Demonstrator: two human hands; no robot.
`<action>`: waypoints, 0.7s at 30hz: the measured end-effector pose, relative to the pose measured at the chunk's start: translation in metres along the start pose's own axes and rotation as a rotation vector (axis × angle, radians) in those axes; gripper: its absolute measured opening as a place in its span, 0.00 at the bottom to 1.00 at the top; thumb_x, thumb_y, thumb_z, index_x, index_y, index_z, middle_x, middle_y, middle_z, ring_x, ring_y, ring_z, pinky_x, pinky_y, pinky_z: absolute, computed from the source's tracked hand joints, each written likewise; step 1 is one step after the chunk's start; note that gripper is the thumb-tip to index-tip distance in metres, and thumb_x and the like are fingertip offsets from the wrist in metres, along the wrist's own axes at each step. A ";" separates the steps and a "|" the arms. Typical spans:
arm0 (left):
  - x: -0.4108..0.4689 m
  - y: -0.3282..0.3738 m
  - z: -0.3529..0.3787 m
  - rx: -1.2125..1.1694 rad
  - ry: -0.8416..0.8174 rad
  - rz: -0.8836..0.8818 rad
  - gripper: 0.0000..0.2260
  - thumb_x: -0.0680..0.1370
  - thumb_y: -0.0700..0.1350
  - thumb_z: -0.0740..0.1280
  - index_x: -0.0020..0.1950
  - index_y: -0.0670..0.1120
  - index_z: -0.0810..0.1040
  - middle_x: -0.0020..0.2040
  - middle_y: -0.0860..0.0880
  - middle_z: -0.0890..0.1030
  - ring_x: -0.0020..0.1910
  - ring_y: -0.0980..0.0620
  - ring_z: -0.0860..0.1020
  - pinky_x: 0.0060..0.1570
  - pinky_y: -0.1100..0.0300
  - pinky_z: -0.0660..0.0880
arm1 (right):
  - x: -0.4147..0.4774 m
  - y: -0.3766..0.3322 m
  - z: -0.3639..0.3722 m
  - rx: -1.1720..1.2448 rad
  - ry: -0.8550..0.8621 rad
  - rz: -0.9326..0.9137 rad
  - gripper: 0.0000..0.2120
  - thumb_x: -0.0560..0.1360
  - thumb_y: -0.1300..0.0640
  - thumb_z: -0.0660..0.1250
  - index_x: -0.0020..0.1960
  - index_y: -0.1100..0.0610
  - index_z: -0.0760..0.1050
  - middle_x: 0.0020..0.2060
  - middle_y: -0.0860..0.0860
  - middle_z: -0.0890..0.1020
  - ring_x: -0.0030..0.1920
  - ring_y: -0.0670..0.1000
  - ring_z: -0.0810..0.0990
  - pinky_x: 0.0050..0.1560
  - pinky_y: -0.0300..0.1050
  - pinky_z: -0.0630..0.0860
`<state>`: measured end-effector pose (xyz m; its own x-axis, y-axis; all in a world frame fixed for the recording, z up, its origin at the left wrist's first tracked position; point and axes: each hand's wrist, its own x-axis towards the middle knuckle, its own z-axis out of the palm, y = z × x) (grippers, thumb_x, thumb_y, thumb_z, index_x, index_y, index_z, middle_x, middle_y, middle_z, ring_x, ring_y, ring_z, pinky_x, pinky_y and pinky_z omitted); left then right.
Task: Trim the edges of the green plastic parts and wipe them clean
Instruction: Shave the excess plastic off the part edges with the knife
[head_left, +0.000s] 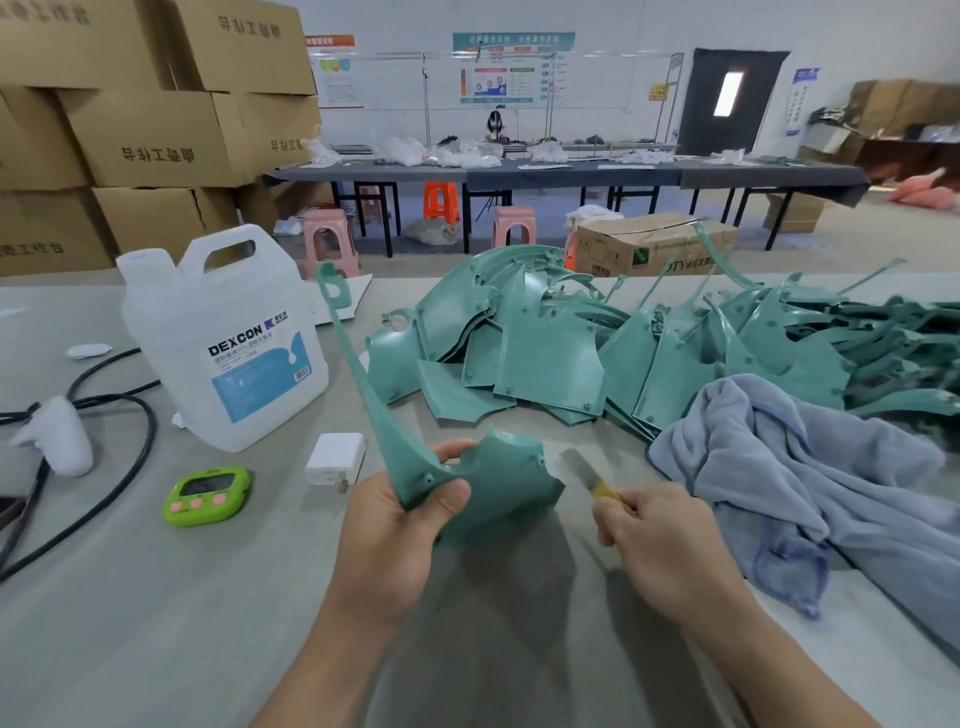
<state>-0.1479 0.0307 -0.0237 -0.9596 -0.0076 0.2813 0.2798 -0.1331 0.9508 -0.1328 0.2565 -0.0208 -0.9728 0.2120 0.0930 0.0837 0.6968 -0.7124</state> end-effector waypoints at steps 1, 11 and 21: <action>0.001 -0.001 -0.001 0.024 0.004 0.002 0.16 0.74 0.36 0.73 0.53 0.57 0.87 0.51 0.52 0.87 0.52 0.55 0.84 0.48 0.66 0.78 | -0.001 0.001 -0.002 0.135 -0.013 -0.009 0.16 0.78 0.54 0.65 0.33 0.60 0.76 0.19 0.48 0.70 0.21 0.45 0.65 0.27 0.43 0.64; 0.001 0.000 0.001 -0.037 0.057 -0.004 0.16 0.75 0.36 0.72 0.52 0.58 0.87 0.50 0.52 0.87 0.50 0.57 0.85 0.45 0.69 0.78 | 0.003 0.001 0.002 0.000 -0.095 0.085 0.18 0.77 0.53 0.65 0.31 0.61 0.76 0.20 0.49 0.73 0.23 0.47 0.70 0.30 0.43 0.67; 0.008 0.002 -0.008 -0.396 0.190 -0.213 0.18 0.71 0.41 0.71 0.61 0.45 0.82 0.55 0.44 0.86 0.53 0.48 0.85 0.46 0.60 0.82 | -0.005 -0.006 0.004 0.647 -0.122 -0.041 0.22 0.83 0.54 0.61 0.32 0.55 0.77 0.19 0.55 0.71 0.21 0.50 0.63 0.25 0.39 0.63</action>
<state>-0.1556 0.0222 -0.0207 -0.9931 -0.1153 0.0222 0.0792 -0.5183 0.8515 -0.1296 0.2487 -0.0203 -0.9932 0.0884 0.0760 -0.0629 0.1425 -0.9878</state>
